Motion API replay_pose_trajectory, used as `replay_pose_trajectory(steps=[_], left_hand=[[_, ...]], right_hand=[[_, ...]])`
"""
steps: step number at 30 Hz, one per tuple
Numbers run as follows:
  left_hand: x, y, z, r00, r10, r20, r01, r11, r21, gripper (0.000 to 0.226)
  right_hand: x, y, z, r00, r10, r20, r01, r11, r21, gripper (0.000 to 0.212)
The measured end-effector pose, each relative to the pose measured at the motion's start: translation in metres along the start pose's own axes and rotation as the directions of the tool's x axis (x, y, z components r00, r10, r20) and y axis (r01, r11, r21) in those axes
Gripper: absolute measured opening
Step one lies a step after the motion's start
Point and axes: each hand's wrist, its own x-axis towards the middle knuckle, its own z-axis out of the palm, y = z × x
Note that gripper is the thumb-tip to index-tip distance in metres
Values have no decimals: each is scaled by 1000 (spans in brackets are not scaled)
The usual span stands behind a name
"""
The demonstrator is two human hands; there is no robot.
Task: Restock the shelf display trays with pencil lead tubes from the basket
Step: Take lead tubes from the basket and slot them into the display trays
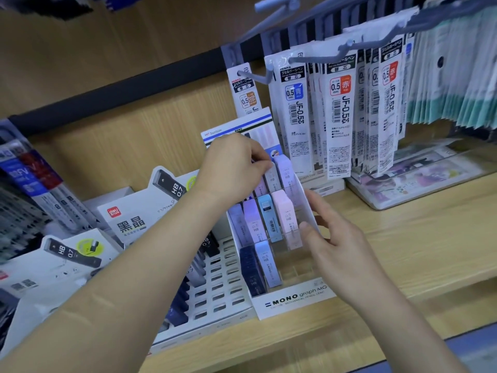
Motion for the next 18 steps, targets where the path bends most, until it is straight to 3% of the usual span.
replay_pose_trajectory(steps=[3, 6, 9, 11, 13, 16, 18], left_hand=[[-7, -2, -13, 998, -58, -27, 55, 994, -92, 20], [-30, -14, -34, 981, -152, -123, 110, 949, -294, 26], [-76, -26, -55, 981, -143, -130, 97, 946, -310, 30], [-115, -35, -69, 990, -127, -61, 99, 936, -339, 31], [-156, -48, -78, 994, -102, 46, 112, 926, -360, 29], [-212, -75, -83, 961, -83, 265, 168, 932, -320, 18], [-246, -96, -78, 888, -112, 446, 233, 946, -225, 21]], right_hand=[[-1, -3, -3, 998, 5, -55, -7, 1000, -26, 52], [-1, -11, -7, 975, -45, -216, 27, 996, -88, 42], [-4, -30, -10, 972, -80, -223, 60, 994, -96, 32], [-9, -45, -4, 995, -42, -93, 40, 999, -24, 29], [-18, -60, 10, 992, 3, 124, -5, 1000, 11, 27], [-39, -79, 44, 888, 28, 459, 18, 995, -97, 19], [-54, -87, 73, 765, 46, 643, 150, 957, -247, 15]])
